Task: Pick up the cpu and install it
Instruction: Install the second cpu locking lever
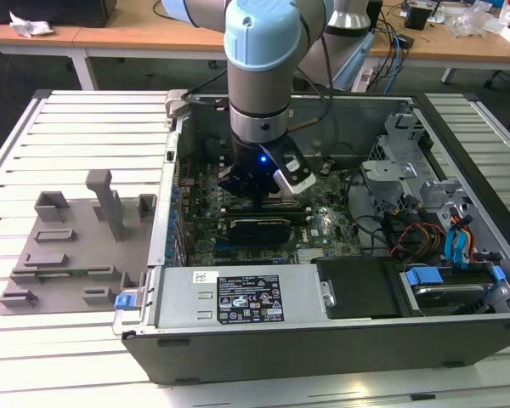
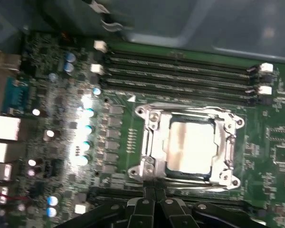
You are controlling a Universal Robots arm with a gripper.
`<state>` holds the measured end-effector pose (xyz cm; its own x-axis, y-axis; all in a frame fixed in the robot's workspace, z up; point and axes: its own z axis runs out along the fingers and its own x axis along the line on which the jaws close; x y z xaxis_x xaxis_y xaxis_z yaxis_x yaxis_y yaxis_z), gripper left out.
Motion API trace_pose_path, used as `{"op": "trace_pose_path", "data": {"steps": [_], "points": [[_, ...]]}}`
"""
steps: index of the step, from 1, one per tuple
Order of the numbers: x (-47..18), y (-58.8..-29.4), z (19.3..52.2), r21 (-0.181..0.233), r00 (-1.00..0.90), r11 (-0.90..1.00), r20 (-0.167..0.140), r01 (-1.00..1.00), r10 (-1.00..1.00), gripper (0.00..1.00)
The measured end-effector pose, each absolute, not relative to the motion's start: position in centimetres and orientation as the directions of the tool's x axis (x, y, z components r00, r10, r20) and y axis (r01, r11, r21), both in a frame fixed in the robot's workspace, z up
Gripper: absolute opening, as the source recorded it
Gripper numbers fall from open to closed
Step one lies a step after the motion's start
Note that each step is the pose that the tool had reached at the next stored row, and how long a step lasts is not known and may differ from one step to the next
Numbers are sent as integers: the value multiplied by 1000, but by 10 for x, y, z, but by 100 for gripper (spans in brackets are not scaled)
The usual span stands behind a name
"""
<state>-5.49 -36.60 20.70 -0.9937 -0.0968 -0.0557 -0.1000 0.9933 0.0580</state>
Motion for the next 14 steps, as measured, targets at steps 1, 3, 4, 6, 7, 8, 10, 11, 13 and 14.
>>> {"op": "trace_pose_path", "data": {"steps": [1,3,4,6,7,8,10,11,13,14], "points": [[-53,-365,207,50,-994,994,-55,-100,-97,11],[-46,-364,207,27,-994,995,-52,-100,-98,11],[-44,-363,207,20,-994,995,-52,-100,-99,11],[-33,-360,207,-18,-994,995,-48,-100,-101,11],[-30,-357,210,-47,-994,994,-45,-100,-102,11],[-30,-356,212,-58,-994,993,-44,-100,-102,11],[-29,-354,217,-64,-994,993,-43,-100,-103,11],[-29,-353,220,-65,-994,993,-43,-100,-103,11],[-29,-348,239,-65,-994,993,-43,-100,-103,11],[-29,-346,247,-65,-994,993,-43,-100,-103,11]]}}
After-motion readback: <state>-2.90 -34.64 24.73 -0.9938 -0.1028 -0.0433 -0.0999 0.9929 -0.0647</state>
